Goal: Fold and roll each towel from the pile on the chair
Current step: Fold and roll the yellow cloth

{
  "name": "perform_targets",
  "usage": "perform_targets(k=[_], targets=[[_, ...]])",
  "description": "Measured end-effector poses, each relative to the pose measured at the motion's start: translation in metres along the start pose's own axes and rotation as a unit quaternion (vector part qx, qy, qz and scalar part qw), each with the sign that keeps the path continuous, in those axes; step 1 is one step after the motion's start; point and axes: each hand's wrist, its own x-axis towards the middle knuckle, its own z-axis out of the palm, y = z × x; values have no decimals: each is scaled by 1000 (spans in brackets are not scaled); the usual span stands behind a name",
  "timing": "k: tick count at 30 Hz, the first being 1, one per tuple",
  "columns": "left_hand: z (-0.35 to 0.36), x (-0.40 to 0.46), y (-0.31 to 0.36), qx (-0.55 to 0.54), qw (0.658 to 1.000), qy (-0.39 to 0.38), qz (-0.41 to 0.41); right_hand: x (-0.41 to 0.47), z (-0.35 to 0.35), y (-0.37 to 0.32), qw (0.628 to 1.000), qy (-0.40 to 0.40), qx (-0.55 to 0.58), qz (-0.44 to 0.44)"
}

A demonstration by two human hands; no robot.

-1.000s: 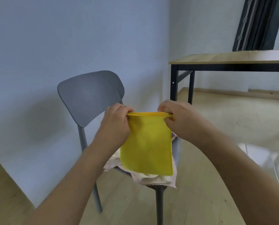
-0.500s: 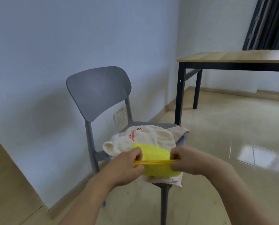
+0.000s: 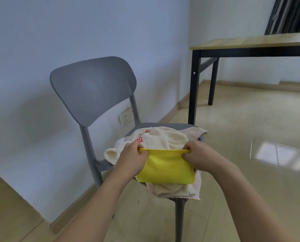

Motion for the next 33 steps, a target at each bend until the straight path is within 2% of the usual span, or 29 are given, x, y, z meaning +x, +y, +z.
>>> perform_targets(k=[5,11,14,17,20,23,26,29,33], targets=[[13,11,-12,30,999,-8,-40,16,13,3,999,-30,-30,21],[14,11,-5,73,993,-54,-76,17,8,2,995,-78,17,52],[10,1,4,-3,996,-46,-83,7,3,-1,989,-82,108,66],[6,-9,14,-151,985,10,-79,-3,-5,1,961,-45,265,67],[3,-16,24,-248,963,25,-97,-12,-12,-3,906,-21,416,80],[3,-22,34,-285,952,36,-103,-16,-9,-12,886,4,450,114],[4,-29,39,-285,952,52,-94,-21,-1,-21,883,48,449,127],[7,-36,40,-258,961,64,-72,-27,8,-27,907,135,390,88],[14,-47,41,-101,989,109,-12,-31,20,-26,910,215,350,56]])
